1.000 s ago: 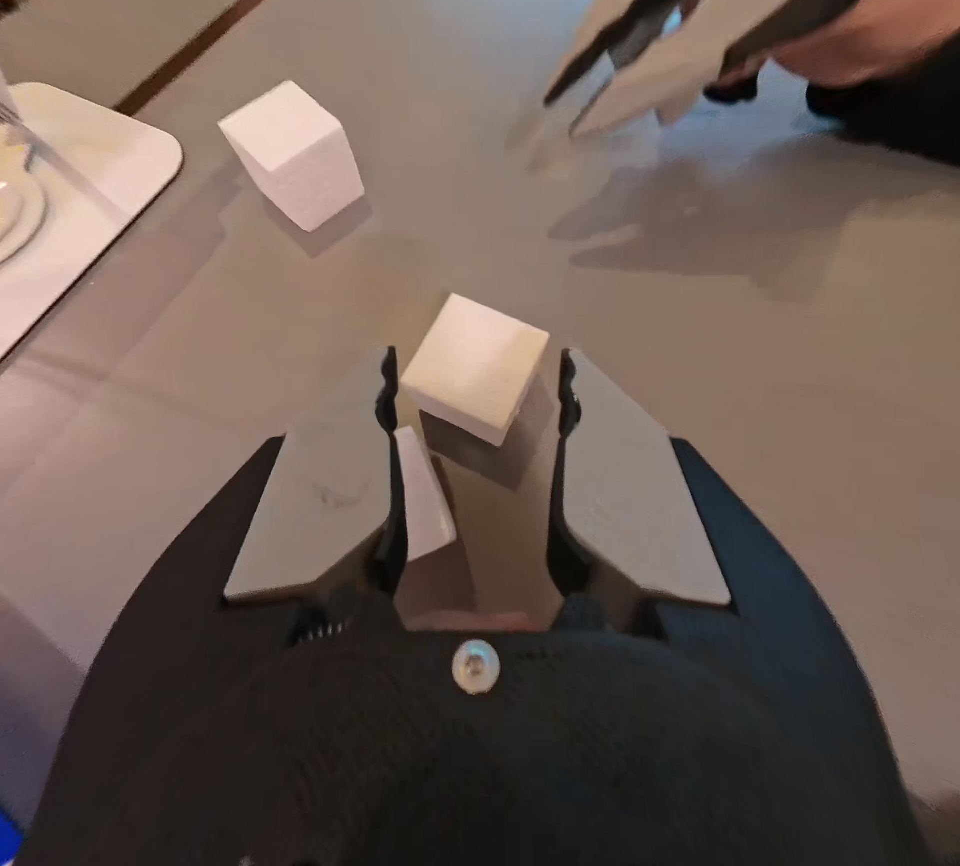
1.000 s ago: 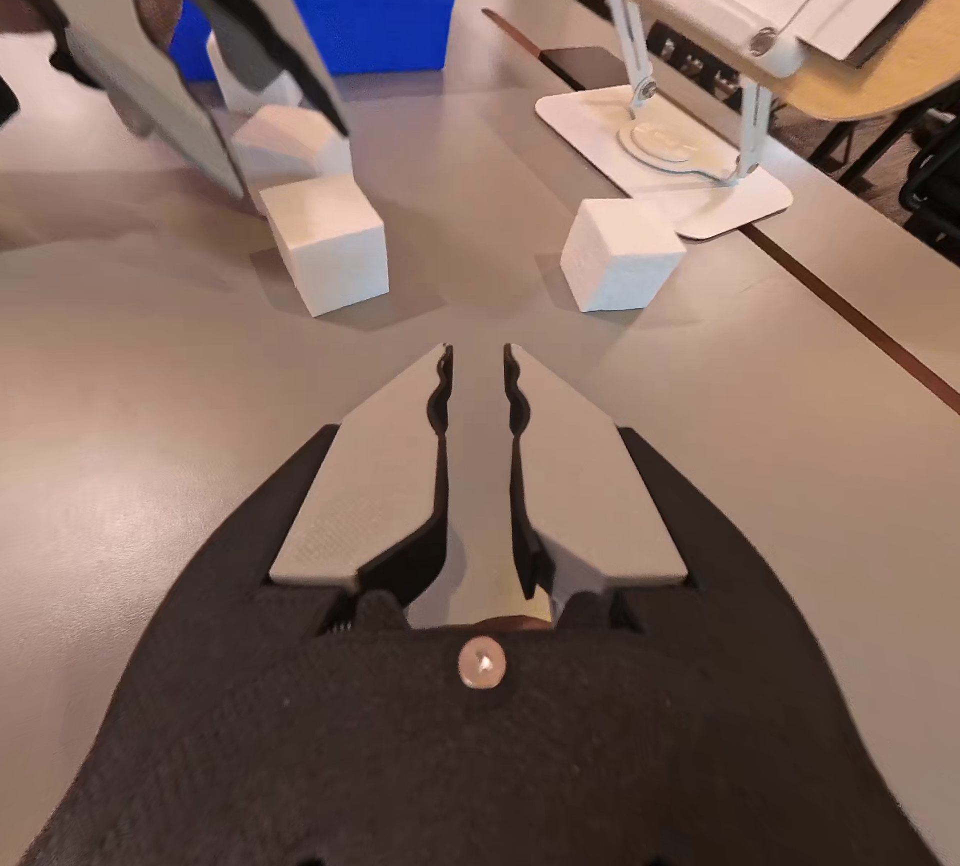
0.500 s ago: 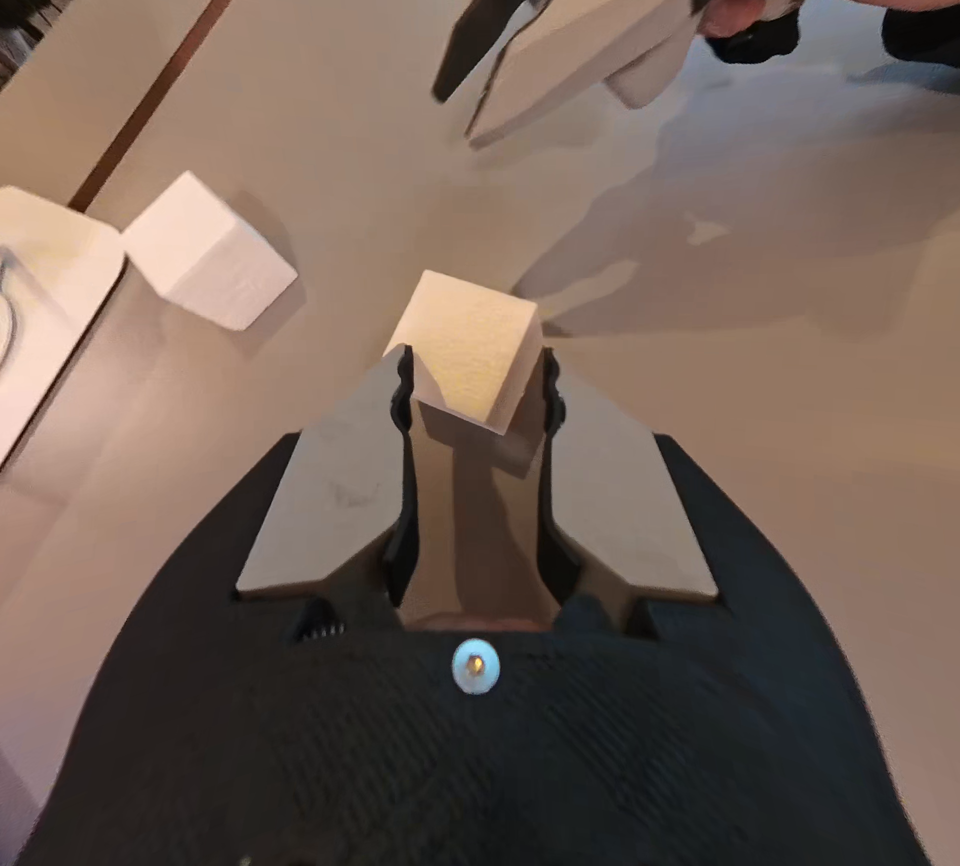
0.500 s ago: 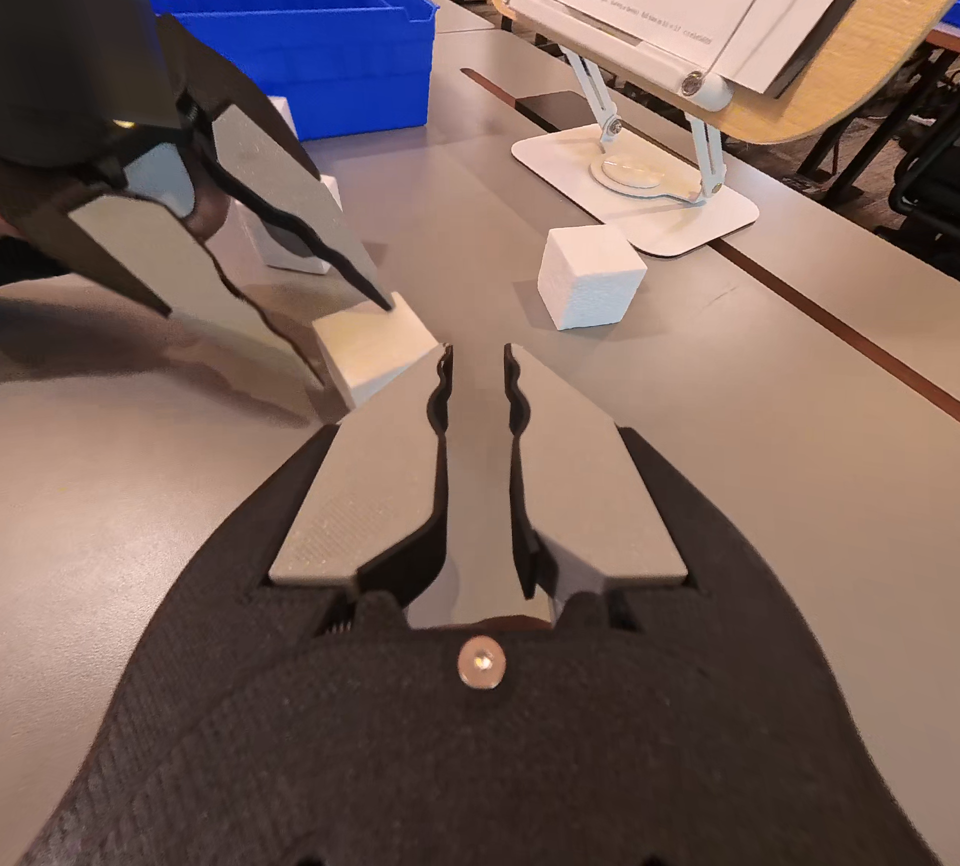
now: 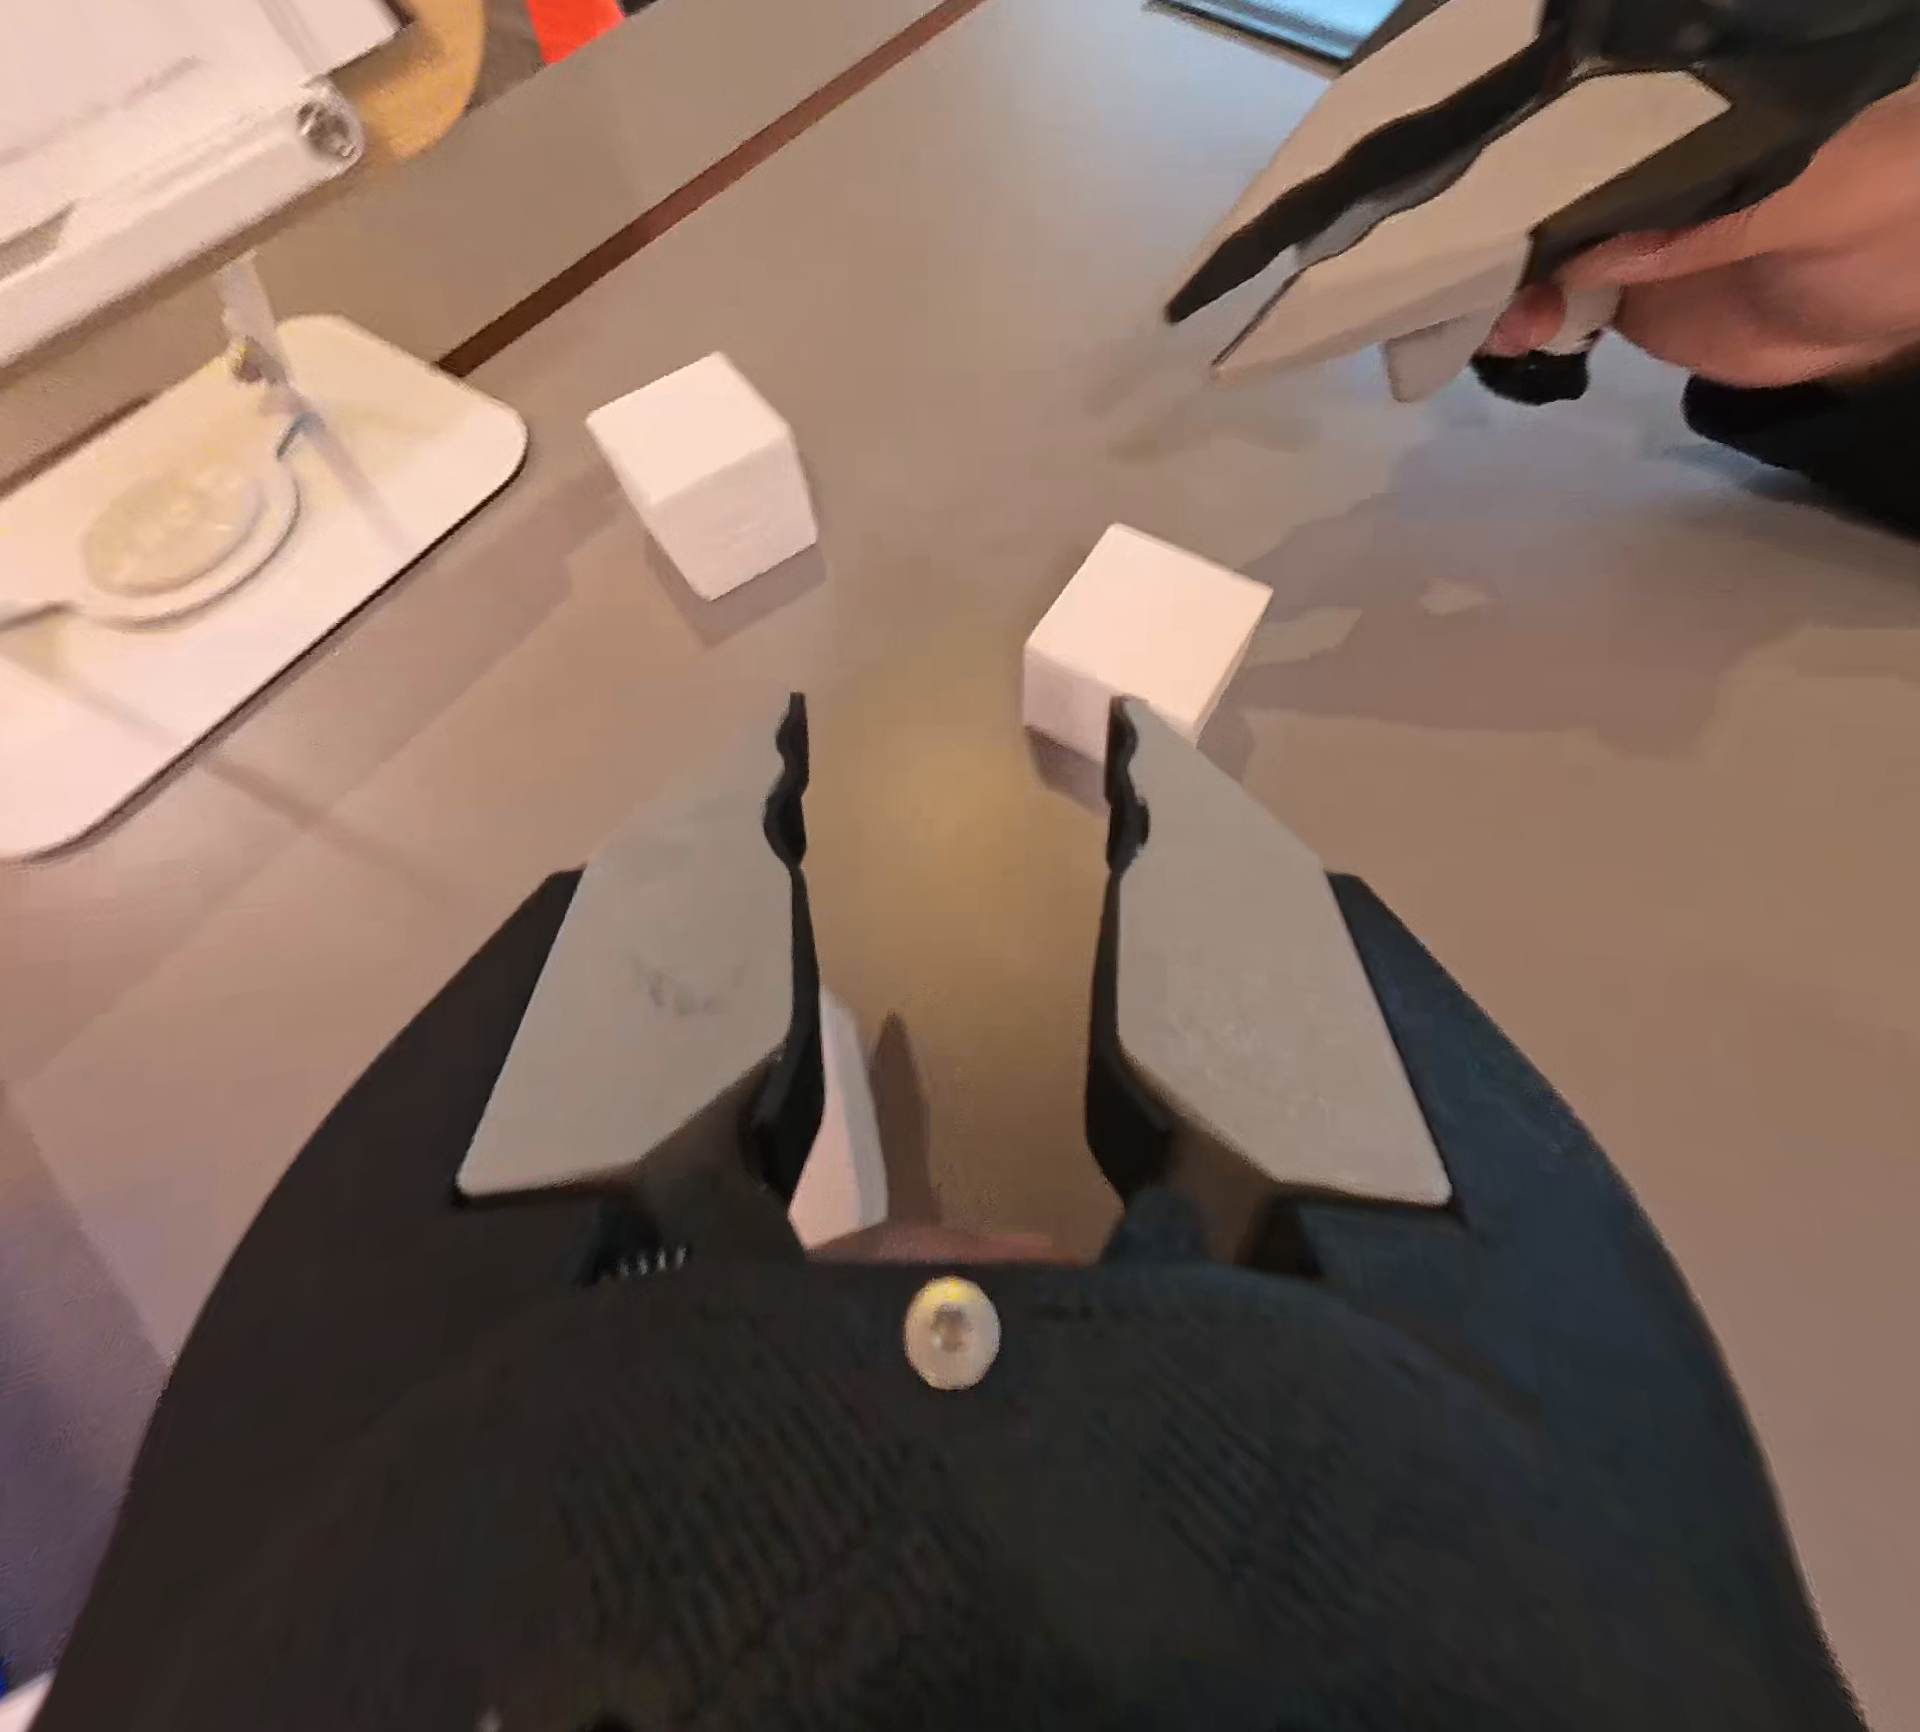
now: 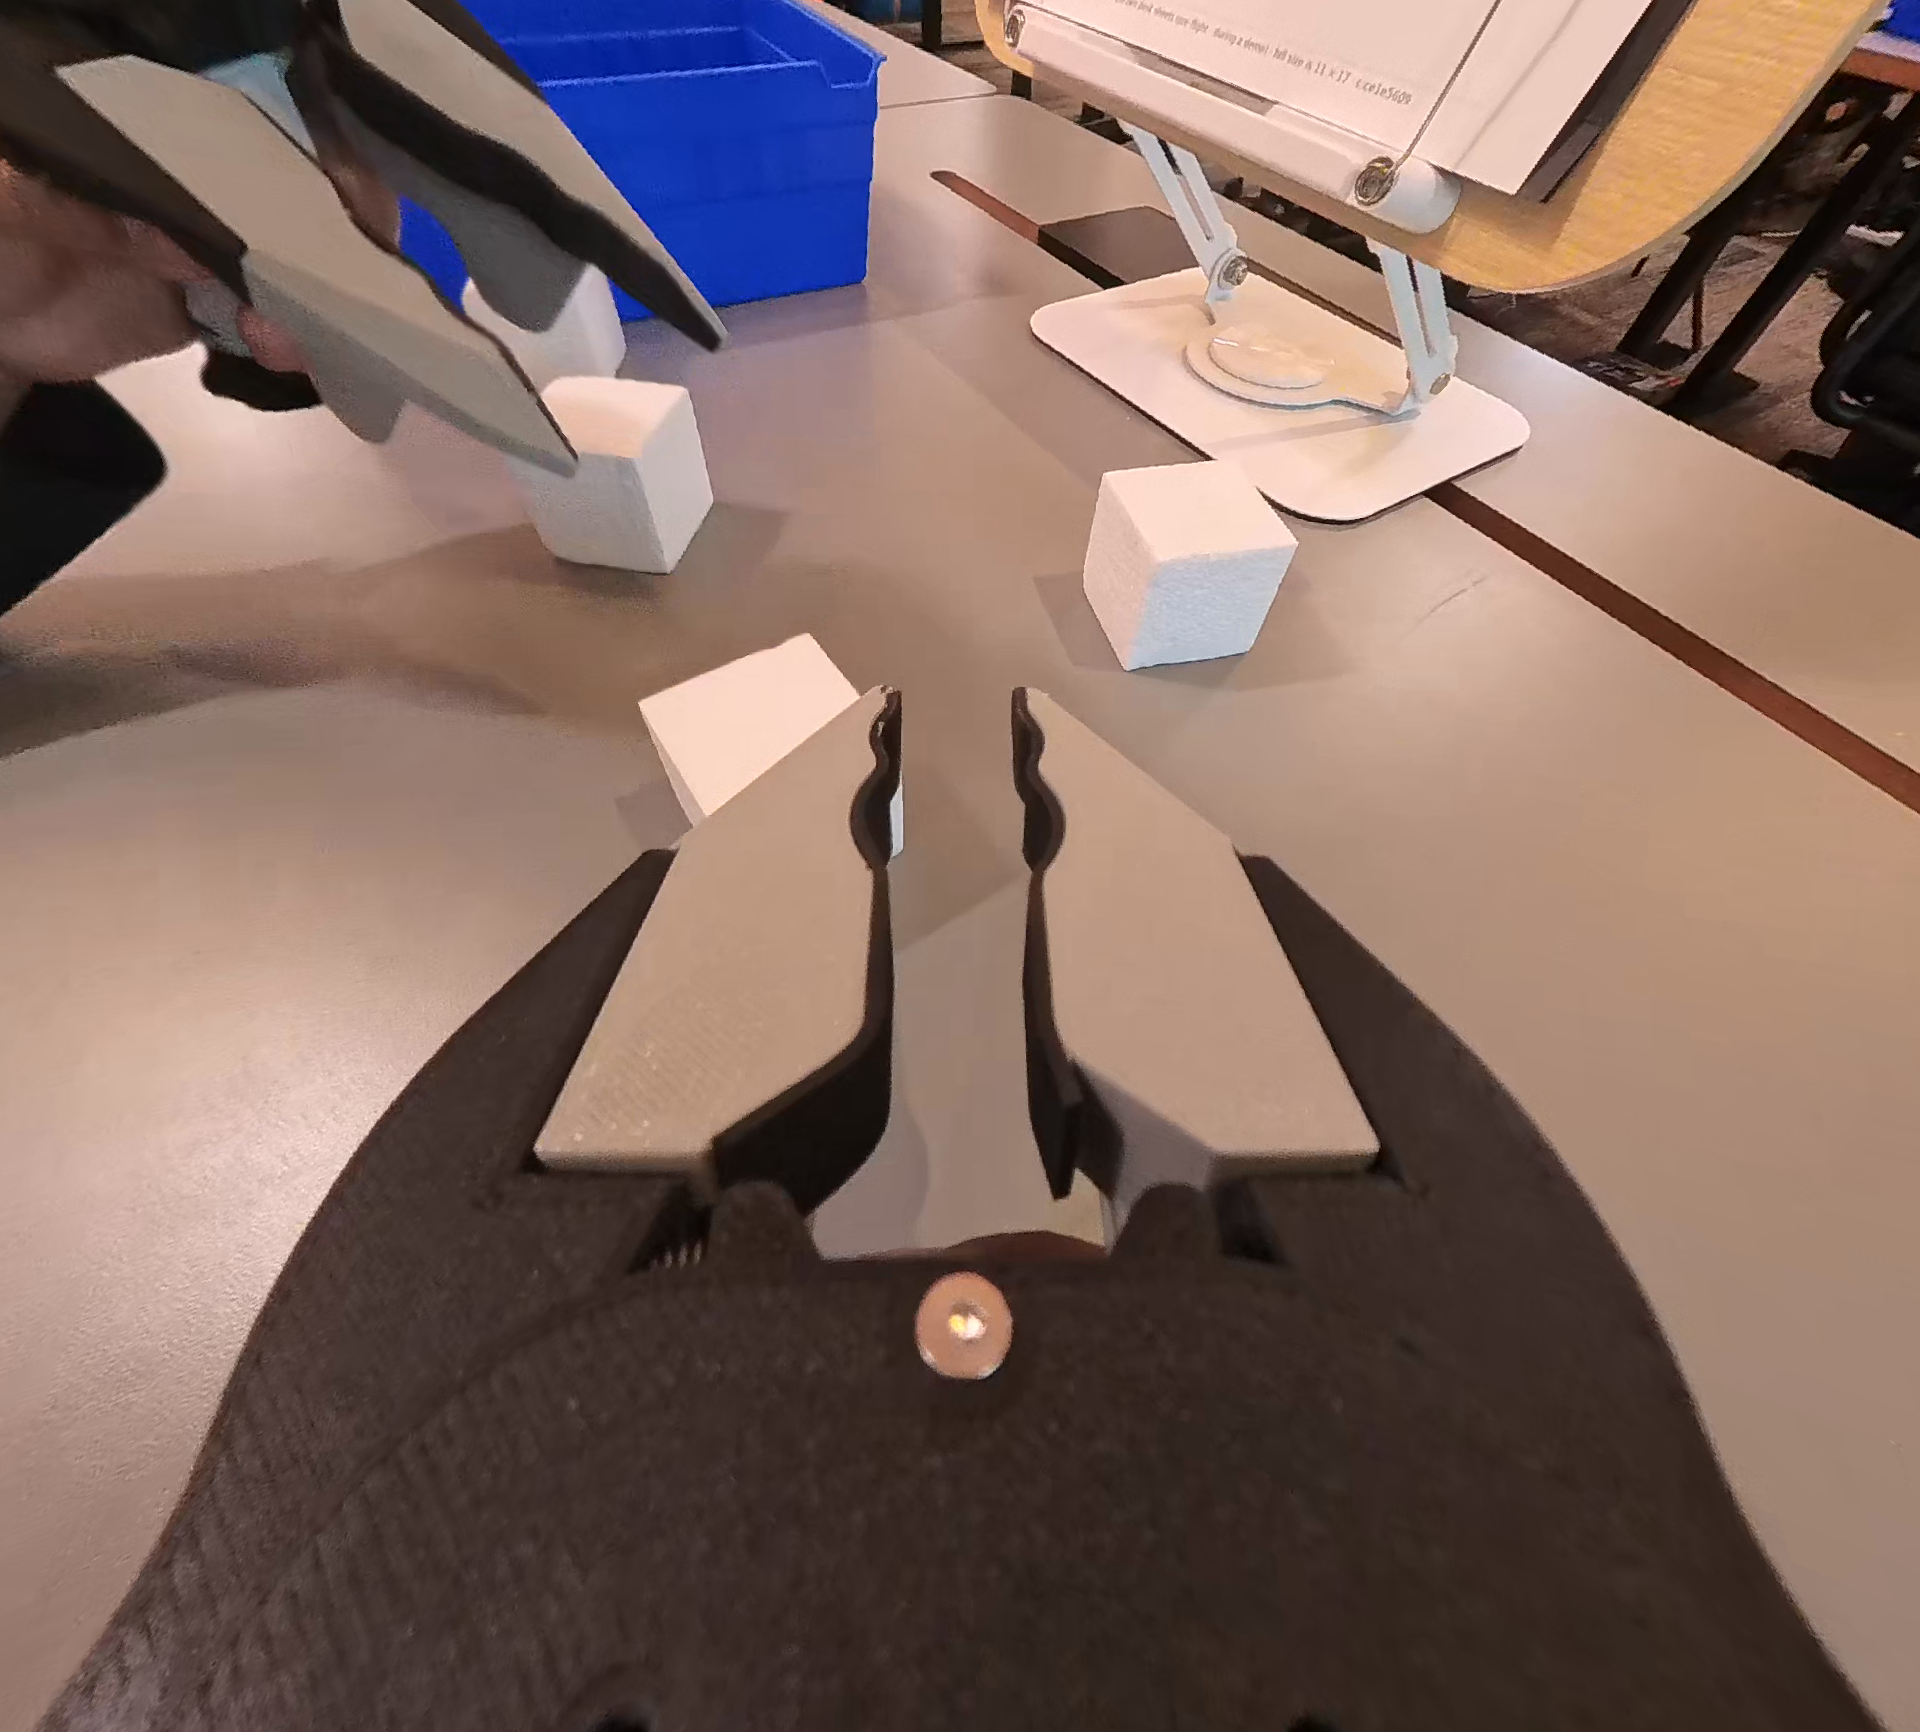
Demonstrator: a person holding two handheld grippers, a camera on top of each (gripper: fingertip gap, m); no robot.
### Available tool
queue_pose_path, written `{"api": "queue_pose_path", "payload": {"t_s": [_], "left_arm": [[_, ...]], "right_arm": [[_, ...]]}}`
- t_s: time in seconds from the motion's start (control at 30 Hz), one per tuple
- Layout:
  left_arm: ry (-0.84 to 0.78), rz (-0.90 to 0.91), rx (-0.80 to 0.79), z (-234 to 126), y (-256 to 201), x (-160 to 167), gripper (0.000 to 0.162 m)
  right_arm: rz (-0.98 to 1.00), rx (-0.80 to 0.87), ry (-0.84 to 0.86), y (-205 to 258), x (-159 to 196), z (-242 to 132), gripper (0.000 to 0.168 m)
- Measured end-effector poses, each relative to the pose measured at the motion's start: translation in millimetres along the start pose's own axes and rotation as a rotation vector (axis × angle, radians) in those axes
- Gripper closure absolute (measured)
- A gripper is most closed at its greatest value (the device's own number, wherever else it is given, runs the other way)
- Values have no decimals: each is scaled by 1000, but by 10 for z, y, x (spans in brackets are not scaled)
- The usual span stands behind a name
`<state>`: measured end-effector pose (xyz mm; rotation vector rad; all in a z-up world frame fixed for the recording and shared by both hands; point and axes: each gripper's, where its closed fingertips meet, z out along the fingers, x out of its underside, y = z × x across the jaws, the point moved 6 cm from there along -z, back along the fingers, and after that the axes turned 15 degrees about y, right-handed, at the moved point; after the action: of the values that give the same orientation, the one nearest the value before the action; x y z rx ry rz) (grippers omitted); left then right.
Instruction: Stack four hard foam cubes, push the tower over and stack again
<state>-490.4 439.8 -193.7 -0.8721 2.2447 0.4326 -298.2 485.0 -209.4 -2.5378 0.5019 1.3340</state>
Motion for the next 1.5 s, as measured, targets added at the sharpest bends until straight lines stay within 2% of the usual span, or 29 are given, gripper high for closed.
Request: {"api": "queue_pose_path", "payload": {"t_s": [0.23, 0.57, 0.83, 1.03, 1.23, 1.5], "left_arm": [[135, -116, -122, -129, 393, 385, 98], [303, -269, -95, -114, 474, 756, 98], [419, -232, -99, 74, 460, 868, 104], [370, -147, -88, 180, 376, 725, 105], [186, -43, -77, 200, 257, 427, 105], [11, 17, -3, 212, 146, 256, 105]], "right_arm": [[-10, 7, 11, 4, 8, 10, 150], [-5, 11, 15, -12, 18, 8, 150], [-6, 10, 15, -3, 17, 10, 150], [-7, 9, 8, 0, 6, -8, 150], [-12, -4, 7, -3, 12, -12, 148], [-56, -39, -26, -85, 77, -14, 143]]}}
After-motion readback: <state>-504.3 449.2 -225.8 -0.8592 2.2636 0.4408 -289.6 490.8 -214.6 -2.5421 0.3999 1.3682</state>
